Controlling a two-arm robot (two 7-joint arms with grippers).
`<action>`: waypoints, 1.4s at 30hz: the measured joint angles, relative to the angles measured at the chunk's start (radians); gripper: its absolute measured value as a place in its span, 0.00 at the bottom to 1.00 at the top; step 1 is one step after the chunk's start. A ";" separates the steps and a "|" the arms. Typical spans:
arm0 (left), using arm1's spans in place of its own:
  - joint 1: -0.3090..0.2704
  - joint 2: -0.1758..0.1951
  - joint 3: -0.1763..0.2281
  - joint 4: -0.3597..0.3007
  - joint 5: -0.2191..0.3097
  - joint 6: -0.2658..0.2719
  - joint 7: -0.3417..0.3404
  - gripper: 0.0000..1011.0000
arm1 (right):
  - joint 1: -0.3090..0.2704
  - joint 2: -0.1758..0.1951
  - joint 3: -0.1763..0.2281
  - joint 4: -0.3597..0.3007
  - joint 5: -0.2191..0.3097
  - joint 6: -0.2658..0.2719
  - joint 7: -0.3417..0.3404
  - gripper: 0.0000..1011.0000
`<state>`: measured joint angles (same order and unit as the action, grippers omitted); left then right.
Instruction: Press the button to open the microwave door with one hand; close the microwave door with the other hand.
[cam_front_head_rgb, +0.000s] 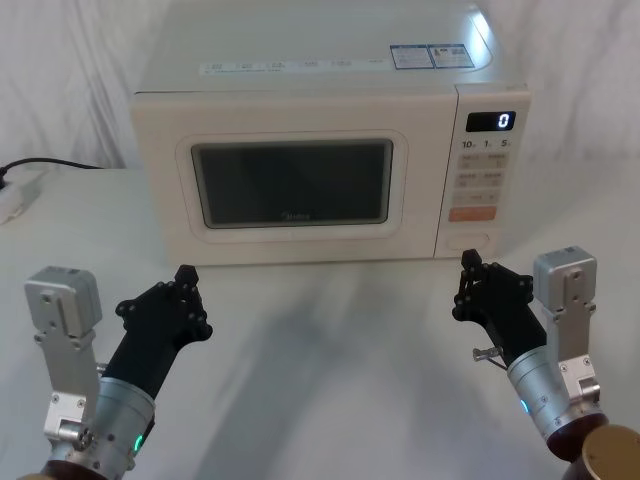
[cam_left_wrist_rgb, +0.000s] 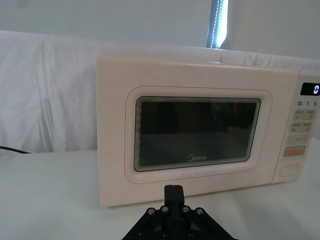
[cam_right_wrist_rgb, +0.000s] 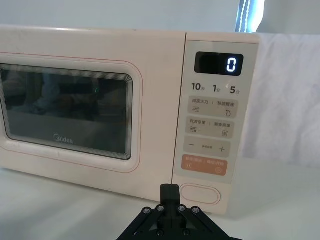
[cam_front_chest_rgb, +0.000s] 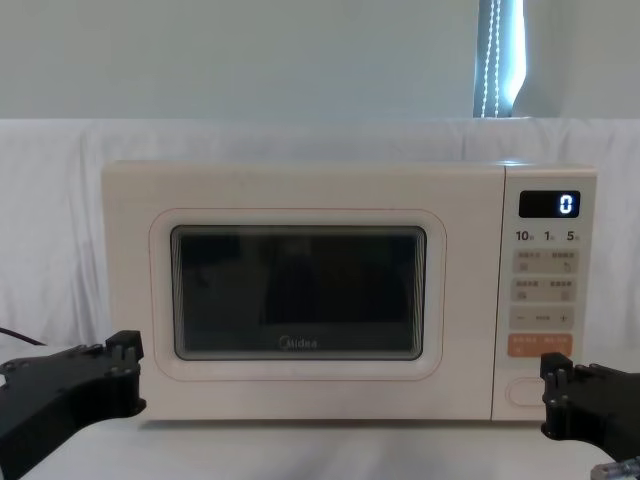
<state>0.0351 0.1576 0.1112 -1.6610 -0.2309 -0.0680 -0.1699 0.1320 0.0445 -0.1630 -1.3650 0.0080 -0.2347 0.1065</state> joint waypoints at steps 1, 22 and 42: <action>0.000 0.000 0.000 0.000 0.000 0.000 0.000 0.00 | 0.000 0.000 0.000 0.000 0.000 0.000 0.000 0.00; -0.001 0.000 0.000 0.001 -0.002 -0.001 -0.001 0.00 | 0.000 0.000 0.000 0.000 0.000 0.000 0.000 0.00; -0.001 0.000 0.000 0.001 -0.002 -0.002 -0.001 0.00 | 0.000 0.000 0.000 0.000 0.000 0.000 0.000 0.00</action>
<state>0.0341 0.1576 0.1110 -1.6595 -0.2330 -0.0698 -0.1706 0.1320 0.0445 -0.1630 -1.3650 0.0079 -0.2347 0.1065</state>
